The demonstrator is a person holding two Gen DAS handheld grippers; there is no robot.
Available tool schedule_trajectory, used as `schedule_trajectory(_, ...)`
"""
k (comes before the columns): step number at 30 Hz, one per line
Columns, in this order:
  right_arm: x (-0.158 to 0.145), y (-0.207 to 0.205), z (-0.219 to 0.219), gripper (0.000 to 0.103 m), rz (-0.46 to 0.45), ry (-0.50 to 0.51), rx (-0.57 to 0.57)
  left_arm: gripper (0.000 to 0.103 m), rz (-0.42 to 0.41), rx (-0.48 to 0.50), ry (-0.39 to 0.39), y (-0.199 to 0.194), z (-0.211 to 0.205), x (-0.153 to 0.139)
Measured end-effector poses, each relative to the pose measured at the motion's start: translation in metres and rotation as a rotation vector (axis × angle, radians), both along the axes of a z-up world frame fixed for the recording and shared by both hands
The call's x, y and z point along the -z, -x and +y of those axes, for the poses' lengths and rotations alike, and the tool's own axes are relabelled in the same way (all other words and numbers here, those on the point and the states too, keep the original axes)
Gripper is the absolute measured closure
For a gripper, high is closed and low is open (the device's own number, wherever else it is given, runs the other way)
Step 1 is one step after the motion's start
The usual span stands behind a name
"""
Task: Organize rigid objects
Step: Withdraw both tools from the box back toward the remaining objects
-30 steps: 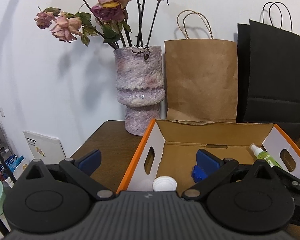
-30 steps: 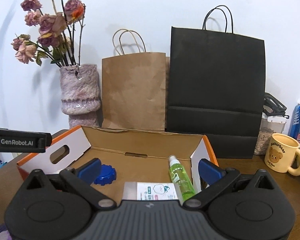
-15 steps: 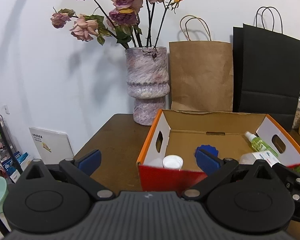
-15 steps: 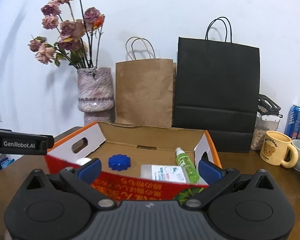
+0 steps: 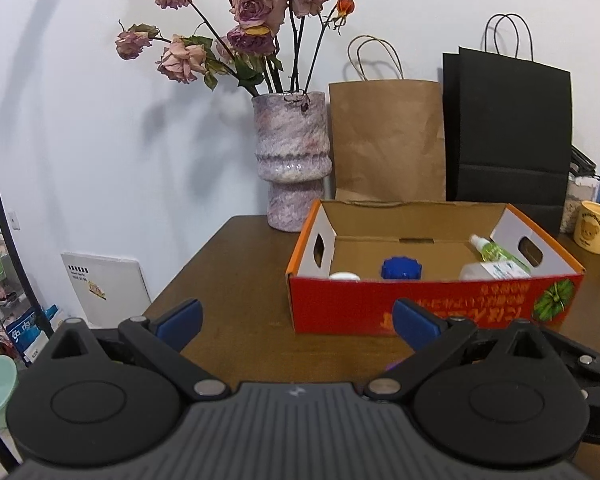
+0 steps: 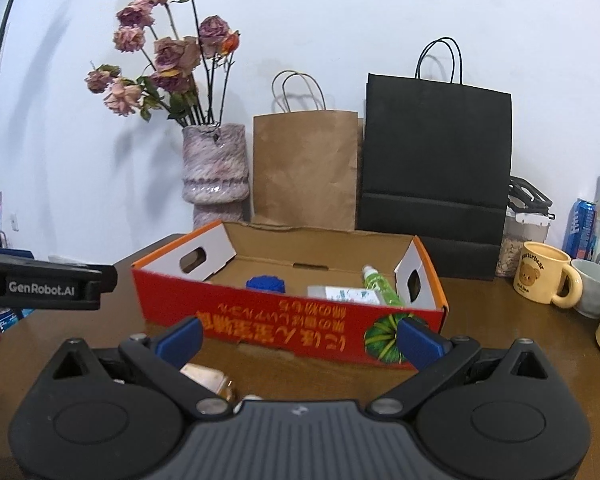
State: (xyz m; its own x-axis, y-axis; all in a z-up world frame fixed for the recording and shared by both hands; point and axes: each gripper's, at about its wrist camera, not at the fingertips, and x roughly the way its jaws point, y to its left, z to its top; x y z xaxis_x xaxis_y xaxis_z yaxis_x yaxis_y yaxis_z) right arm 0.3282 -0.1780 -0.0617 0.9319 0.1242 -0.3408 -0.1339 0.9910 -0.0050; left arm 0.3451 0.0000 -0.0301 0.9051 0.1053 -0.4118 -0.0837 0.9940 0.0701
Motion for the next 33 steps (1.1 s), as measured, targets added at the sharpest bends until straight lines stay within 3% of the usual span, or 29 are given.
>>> schedule_trajectory(18,0.018,0.05,0.004,0.0,0.054,0.001,0.007,0.0,0.08,0.074,-0.024,0.05,0.002,0.033)
schedule_trajectory(33,0.033,0.057,-0.006,0.0,0.102,-0.025,0.053,0.0,0.196,0.099,-0.004,0.039,-0.002,0.059)
